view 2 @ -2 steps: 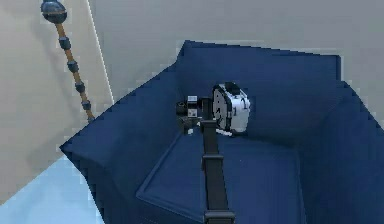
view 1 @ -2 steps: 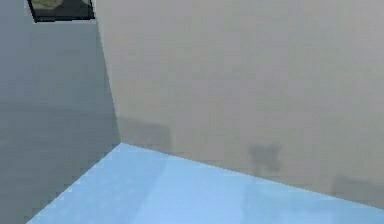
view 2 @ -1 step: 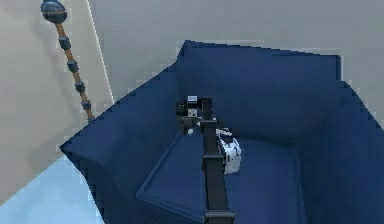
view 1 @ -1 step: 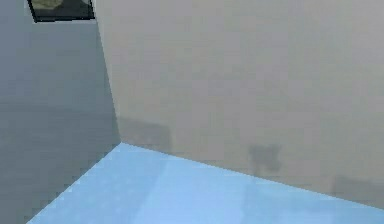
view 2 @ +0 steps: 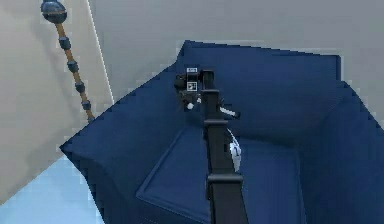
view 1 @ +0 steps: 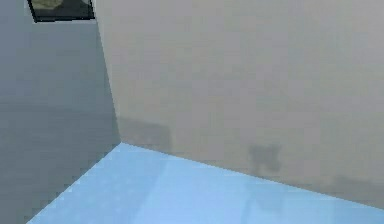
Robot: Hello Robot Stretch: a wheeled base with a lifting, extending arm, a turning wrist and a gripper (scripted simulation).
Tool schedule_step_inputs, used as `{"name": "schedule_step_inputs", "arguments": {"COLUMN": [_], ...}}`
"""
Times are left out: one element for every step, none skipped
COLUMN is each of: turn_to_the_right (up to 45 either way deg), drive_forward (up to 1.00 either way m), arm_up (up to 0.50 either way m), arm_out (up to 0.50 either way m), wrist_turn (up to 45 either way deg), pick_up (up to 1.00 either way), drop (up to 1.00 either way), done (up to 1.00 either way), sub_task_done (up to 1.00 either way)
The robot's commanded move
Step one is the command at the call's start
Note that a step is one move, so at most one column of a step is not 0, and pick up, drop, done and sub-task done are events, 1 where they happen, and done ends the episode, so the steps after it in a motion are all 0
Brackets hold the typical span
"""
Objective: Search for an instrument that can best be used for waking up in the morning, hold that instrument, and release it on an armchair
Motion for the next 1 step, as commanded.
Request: {"name": "schedule_step_inputs", "arguments": {"turn_to_the_right": [0.0], "drive_forward": [0.00], "arm_up": [0.00], "arm_out": [-0.08], "wrist_turn": [0.0], "pick_up": [0.00], "drop": [0.00], "done": [0.00], "sub_task_done": [0.00]}}
